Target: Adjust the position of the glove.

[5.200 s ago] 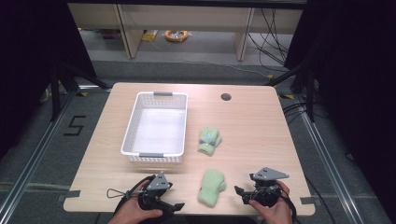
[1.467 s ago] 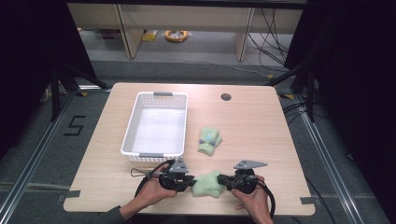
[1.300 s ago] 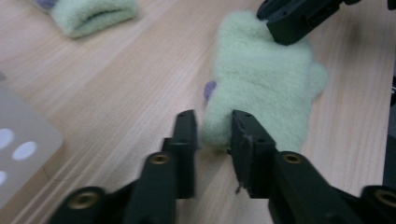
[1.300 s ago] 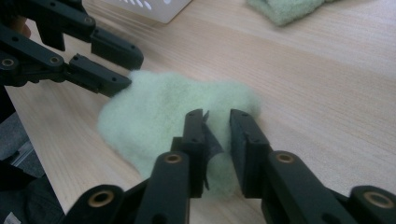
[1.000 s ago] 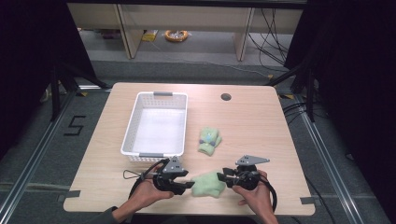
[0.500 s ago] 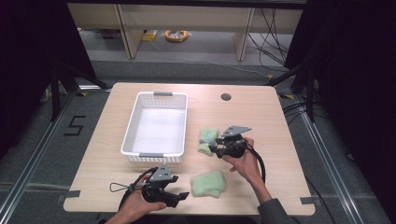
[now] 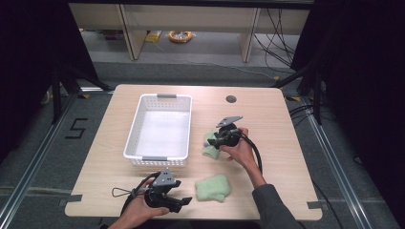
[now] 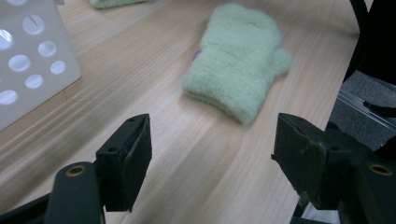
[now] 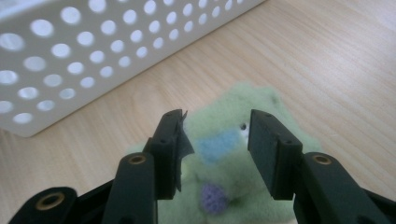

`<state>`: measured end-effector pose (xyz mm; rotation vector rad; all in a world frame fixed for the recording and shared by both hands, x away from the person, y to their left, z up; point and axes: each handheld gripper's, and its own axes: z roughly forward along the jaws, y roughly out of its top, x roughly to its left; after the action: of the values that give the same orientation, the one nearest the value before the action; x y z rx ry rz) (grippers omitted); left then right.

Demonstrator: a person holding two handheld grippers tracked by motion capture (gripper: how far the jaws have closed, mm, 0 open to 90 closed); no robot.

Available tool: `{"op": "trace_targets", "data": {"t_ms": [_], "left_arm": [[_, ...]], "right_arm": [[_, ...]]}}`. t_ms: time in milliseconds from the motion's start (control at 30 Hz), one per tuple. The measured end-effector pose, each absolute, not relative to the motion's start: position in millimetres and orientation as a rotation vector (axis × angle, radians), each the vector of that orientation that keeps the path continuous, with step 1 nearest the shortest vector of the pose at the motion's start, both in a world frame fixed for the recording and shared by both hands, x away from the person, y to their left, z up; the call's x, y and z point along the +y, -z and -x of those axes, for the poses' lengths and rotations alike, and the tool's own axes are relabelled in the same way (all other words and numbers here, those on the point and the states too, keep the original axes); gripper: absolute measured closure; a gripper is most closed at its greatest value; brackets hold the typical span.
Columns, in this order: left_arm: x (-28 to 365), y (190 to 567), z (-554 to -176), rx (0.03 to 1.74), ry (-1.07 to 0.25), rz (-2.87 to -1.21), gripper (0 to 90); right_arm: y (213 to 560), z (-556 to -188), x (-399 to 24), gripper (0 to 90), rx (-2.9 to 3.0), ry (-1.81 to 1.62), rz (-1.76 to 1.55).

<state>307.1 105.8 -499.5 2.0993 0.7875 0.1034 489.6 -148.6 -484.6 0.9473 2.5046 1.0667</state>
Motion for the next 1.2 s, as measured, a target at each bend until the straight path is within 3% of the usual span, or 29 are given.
{"op": "trace_targets", "data": {"t_ms": [333,433,467,600,900,1200], "left_arm": [[106,500,-308,0.786,-0.091,-2.108,27.5],[106,500,-308,0.784,-0.094,-2.107,27.5],[106,500,-309,0.765,-0.108,-2.119,27.5],[106,501,-310,0.777,-0.11,-2.098,27.5],[107,498,-312,0.798,-0.126,-2.084,27.5],[93,485,-315,0.772,-0.159,-1.995,31.0]], "right_arm": [[497,-495,-147,67.4,2.569,-1.012,-1.052],[502,-497,-152,75.1,2.557,-1.044,-0.997],[504,-496,-154,81.8,2.545,-1.096,-1.022],[505,-493,-156,86.8,2.525,-1.167,-1.042],[481,-469,-166,87.3,2.401,-1.347,-1.131],[441,-407,-166,87.3,2.297,-1.479,-1.066]]}}
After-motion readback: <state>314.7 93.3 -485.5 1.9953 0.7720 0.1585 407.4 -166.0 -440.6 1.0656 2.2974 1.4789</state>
